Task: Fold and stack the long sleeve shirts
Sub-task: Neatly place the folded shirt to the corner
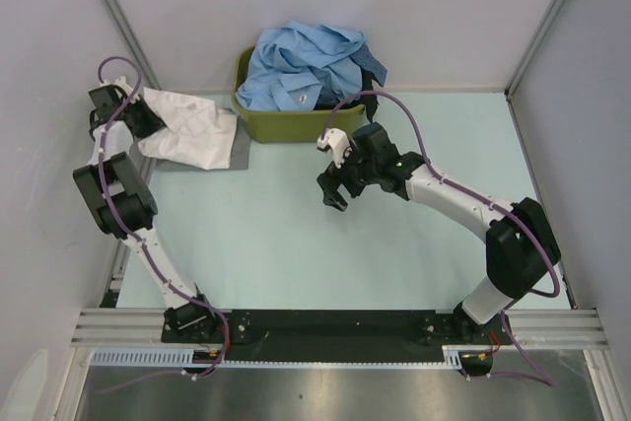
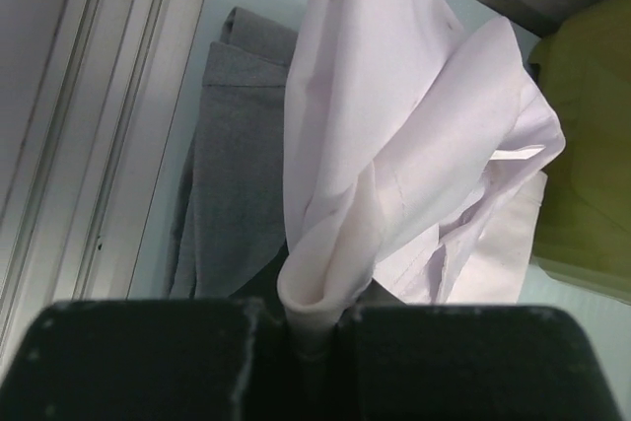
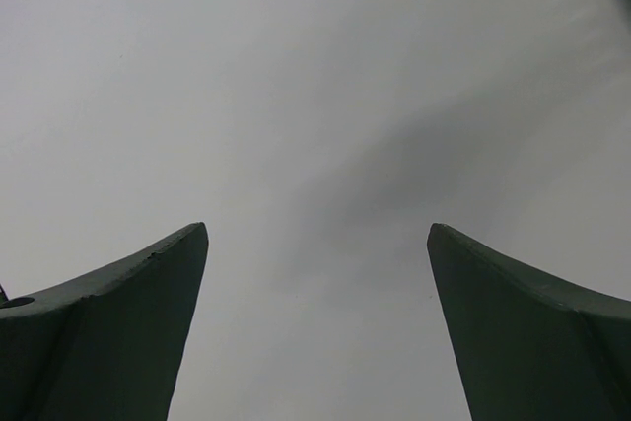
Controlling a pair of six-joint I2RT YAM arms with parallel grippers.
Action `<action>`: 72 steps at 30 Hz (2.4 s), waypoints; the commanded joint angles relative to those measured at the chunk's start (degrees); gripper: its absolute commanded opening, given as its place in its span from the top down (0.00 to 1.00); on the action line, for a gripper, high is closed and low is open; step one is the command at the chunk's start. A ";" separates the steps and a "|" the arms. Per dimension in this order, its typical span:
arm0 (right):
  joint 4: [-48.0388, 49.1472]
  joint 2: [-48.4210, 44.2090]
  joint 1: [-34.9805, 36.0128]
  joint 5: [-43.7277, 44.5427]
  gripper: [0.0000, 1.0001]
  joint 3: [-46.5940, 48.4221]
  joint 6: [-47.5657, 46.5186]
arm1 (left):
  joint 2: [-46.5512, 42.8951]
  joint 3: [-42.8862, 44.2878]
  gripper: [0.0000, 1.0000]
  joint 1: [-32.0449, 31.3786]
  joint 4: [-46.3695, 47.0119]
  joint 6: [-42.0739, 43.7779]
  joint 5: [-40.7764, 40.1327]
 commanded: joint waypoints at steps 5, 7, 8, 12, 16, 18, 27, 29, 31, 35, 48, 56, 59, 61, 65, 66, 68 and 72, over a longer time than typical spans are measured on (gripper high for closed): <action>0.32 0.15 -0.03 0.26 0.00 3.15 -1.08 | -3.01 3.29 0.27 0.17 -1.77 4.43 -3.83; 0.24 0.15 -0.20 0.35 0.00 3.24 -1.43 | -5.38 3.02 0.19 0.17 -2.74 6.27 -6.02; 0.32 0.15 -0.46 0.44 0.00 3.24 -1.43 | -7.74 3.19 0.16 0.17 -3.61 7.94 -7.16; 0.24 0.24 -2.40 0.09 0.00 3.67 -0.38 | -13.21 3.55 0.11 0.26 -5.73 13.22 -9.28; 0.06 0.15 -5.29 -1.67 0.00 4.46 0.76 | -16.20 6.34 0.01 -0.44 -8.44 19.46 -13.32; -0.03 0.32 -7.40 -2.72 0.00 4.91 1.82 | -17.08 7.76 0.01 -0.62 -11.69 21.92 -11.66; -1.43 1.20 -15.22 -8.34 0.00 8.07 7.87 | -20.50 0.76 0.01 -9.55 -20.49 34.31 -9.18; -1.61 0.76 -17.60 -8.97 0.00 7.99 10.43 | -22.53 -1.72 0.01 -13.43 -20.41 36.07 -12.42; -2.05 -0.11 -19.18 -8.79 0.00 7.55 10.52 | -23.06 -5.41 0.01 -18.80 -18.49 35.21 -16.65; -2.75 -1.52 -20.50 -8.79 0.00 6.05 10.17 | -21.40 -10.42 0.06 -22.59 -11.71 26.70 -19.12; -3.28 -4.34 -21.21 -7.30 0.00 2.62 9.56 | -14.19 -17.72 0.35 -29.80 3.93 23.95 -30.28; -3.45 -4.86 -21.74 -7.21 0.00 0.95 9.29 | -14.71 -27.29 0.44 -31.73 16.05 28.25 -34.32; -3.45 -5.21 -21.74 -7.39 0.00 0.25 9.12 | -14.62 -31.42 0.46 -32.52 22.12 32.72 -36.96; -3.54 -5.48 -21.74 -7.47 0.00 -0.45 9.20 | -14.53 -32.75 0.48 -32.61 24.93 35.10 -38.54; -2.58 -6.44 -21.65 -7.48 0.00 -1.77 9.64 | -12.43 -30.39 0.50 -33.31 23.10 35.55 -40.56; -2.58 -6.71 -21.74 -7.39 0.00 -2.12 9.64 | -11.64 -30.03 0.51 -33.49 22.40 36.16 -40.83; -2.23 -7.41 -21.74 -7.12 0.00 -2.56 9.56 | -11.11 -29.15 0.53 -33.67 21.26 36.43 -41.27; -2.22 -8.11 -21.82 -6.77 0.00 -3.35 9.20 | -10.58 -28.80 0.53 -33.93 20.55 37.04 -40.66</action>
